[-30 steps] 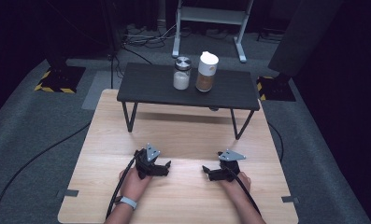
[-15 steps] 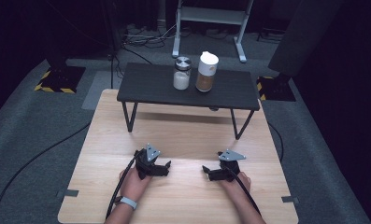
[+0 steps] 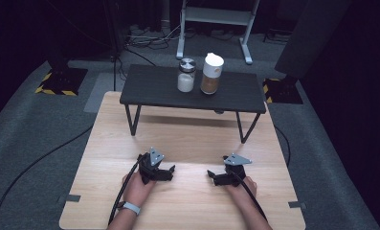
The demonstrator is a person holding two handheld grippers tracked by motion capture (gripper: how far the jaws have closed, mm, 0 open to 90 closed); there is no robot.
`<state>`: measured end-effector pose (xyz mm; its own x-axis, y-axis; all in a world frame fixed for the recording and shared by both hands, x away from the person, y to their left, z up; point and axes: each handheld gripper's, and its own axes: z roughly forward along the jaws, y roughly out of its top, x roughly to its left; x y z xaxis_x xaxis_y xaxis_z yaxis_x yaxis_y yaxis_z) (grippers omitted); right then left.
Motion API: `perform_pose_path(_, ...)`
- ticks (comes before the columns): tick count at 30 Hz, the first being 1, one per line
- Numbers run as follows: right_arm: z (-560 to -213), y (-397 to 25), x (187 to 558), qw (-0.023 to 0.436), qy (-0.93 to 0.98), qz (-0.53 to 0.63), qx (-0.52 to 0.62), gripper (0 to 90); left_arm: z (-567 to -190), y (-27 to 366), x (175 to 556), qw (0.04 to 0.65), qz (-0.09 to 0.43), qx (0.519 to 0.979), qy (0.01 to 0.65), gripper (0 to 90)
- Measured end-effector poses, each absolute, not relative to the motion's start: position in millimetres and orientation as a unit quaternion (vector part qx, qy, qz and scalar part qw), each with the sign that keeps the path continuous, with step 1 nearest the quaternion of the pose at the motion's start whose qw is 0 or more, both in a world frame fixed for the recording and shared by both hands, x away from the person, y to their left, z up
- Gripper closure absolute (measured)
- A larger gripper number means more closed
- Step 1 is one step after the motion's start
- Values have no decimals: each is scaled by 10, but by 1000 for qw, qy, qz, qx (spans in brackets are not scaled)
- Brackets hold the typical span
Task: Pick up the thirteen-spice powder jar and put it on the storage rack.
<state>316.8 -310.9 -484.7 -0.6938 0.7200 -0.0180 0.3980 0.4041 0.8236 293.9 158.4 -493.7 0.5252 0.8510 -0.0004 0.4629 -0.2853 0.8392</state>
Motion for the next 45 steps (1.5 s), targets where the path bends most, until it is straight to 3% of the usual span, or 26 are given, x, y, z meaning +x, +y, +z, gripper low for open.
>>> perform_pose_path(45,-4848,-3113,3166,189,817,426,340,21,-4937,1584,2938,417,233,767,428,10)
